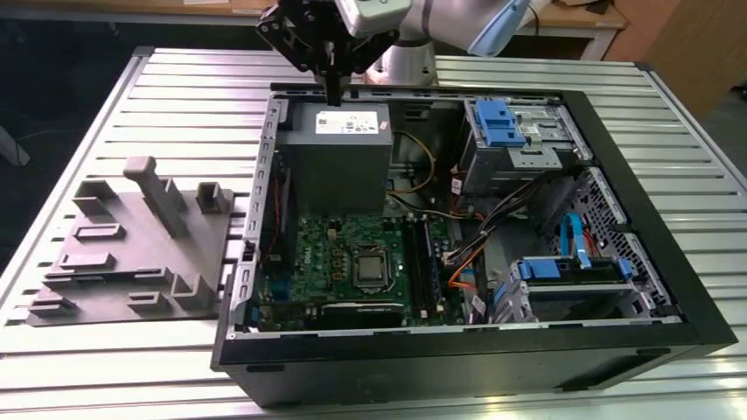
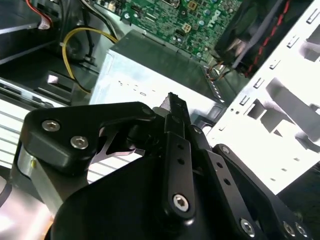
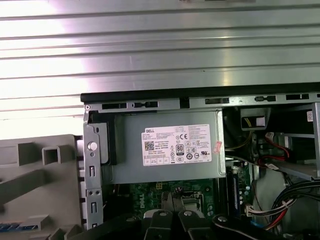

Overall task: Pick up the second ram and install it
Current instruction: 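Reach for the second ram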

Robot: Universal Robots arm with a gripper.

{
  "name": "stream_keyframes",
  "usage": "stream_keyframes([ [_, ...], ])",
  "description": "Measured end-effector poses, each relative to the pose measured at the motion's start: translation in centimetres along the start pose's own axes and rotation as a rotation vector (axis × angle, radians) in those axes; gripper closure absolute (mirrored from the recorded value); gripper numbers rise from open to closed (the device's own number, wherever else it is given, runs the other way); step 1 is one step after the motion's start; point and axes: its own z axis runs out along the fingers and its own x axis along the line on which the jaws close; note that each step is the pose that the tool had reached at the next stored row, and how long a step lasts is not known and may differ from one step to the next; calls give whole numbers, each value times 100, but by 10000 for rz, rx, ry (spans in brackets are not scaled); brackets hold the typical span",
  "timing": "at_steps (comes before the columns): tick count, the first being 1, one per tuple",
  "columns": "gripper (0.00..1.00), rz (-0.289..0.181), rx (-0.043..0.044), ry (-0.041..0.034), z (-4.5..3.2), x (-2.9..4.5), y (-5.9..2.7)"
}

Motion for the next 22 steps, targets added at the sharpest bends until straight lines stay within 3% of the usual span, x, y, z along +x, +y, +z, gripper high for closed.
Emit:
stream_keyframes([
  [5,90,0,0,0,2,116,-9],
  [14,90,-2,0,0,2,393,-30],
  [22,90,-1,-1,0,4,570,-44],
])
